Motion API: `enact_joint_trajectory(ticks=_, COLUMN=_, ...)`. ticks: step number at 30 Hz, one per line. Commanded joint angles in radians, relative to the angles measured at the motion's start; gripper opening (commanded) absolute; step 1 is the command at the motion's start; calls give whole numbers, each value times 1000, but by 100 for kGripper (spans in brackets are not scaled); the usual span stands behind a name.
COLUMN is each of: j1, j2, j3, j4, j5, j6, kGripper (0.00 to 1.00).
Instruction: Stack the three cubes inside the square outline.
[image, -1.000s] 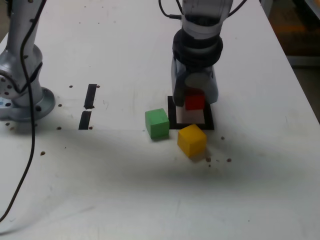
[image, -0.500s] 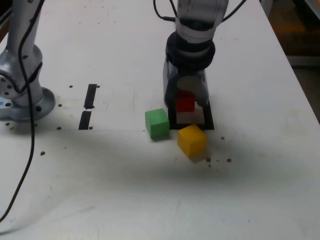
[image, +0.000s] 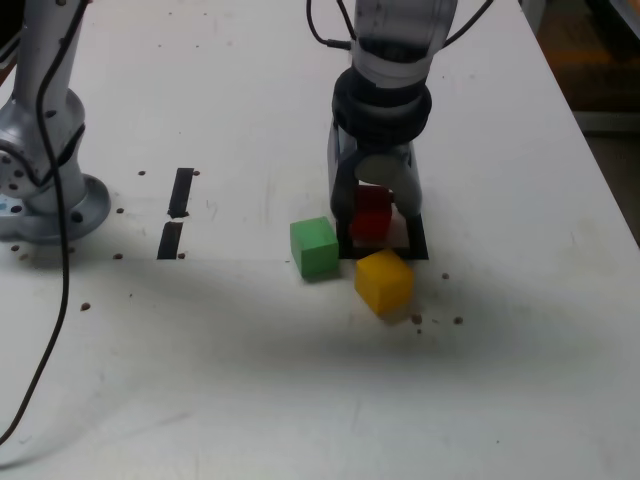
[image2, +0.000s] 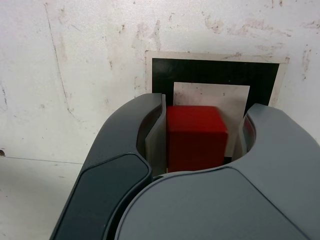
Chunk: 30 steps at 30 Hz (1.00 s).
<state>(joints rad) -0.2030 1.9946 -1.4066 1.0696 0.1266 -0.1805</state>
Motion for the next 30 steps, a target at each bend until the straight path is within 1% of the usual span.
enact_joint_trajectory(ticks=1, j1=0, j2=-3, j3=3, j4=-6, j5=-1, j6=2, kGripper=62)
enact_joint_trajectory(ticks=4, j1=-1, j2=-1, j3=6, j4=-16, j5=-3, j6=3, kGripper=66)
enact_joint_trajectory(ticks=11, j1=-1, j2=-1, j3=21, j4=-59, j5=-10, j6=3, kGripper=81)
enact_joint_trajectory(ticks=14, j1=0, j2=-7, j3=20, j4=-67, j5=-6, j6=2, kGripper=84)
enact_joint_trajectory(ticks=17, j1=-1, j2=-21, j3=13, j4=-59, j5=6, j6=0, kGripper=84)
enact_joint_trajectory(ticks=23, j1=-1, j2=-81, j3=-13, j4=25, j5=45, j6=-13, kGripper=84)
enact_joint_trajectory(ticks=30, j1=-11, j2=-145, j3=-76, j4=187, j5=66, j6=-35, kGripper=84)
